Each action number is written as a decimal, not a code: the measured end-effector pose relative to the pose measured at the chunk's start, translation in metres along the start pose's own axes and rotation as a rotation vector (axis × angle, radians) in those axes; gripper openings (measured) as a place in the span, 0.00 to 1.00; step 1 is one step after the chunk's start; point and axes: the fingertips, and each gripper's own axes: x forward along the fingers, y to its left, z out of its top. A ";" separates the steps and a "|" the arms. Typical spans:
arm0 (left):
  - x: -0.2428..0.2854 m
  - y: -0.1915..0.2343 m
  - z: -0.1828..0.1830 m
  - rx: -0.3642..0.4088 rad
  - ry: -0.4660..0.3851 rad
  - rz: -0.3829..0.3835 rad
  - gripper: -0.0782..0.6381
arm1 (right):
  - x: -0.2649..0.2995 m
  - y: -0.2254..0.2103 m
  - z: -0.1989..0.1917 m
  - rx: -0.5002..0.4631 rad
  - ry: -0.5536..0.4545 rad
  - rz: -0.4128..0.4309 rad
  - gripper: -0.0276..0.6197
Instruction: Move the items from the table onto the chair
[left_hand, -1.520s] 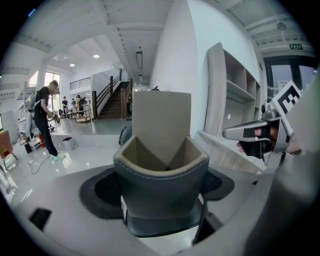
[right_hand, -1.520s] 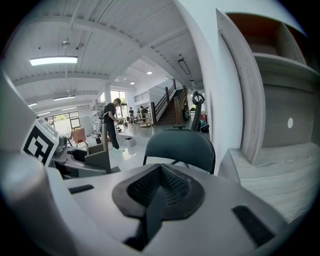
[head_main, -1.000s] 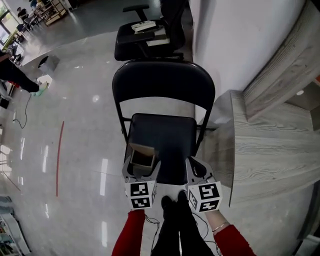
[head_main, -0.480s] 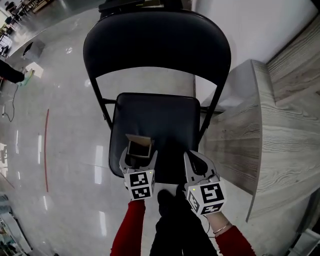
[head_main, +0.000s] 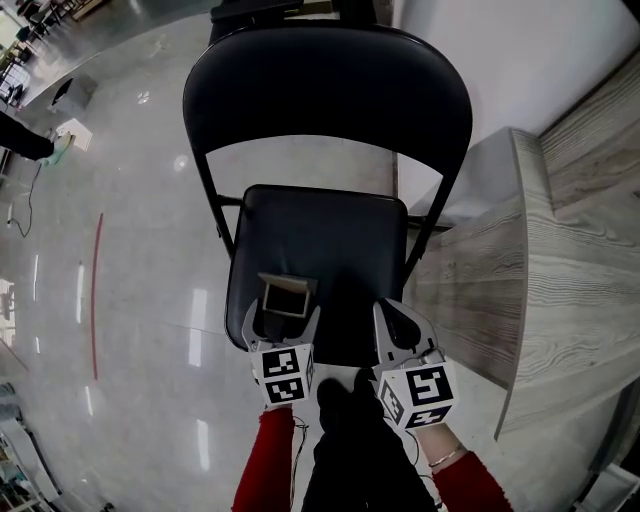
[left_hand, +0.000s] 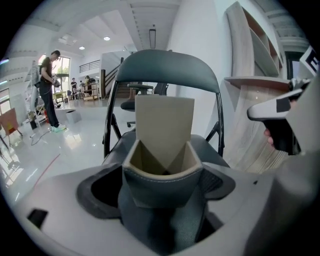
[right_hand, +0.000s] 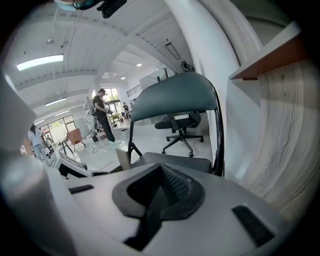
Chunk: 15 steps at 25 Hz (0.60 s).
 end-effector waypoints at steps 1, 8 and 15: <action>-0.010 0.002 0.002 -0.011 -0.008 0.014 0.76 | -0.002 0.001 0.003 -0.004 -0.004 -0.001 0.05; -0.128 -0.031 0.068 -0.012 -0.091 -0.044 0.75 | -0.051 0.026 0.063 -0.002 -0.029 0.019 0.05; -0.209 -0.041 0.168 0.039 -0.193 -0.062 0.32 | -0.123 0.068 0.130 -0.021 -0.066 0.080 0.05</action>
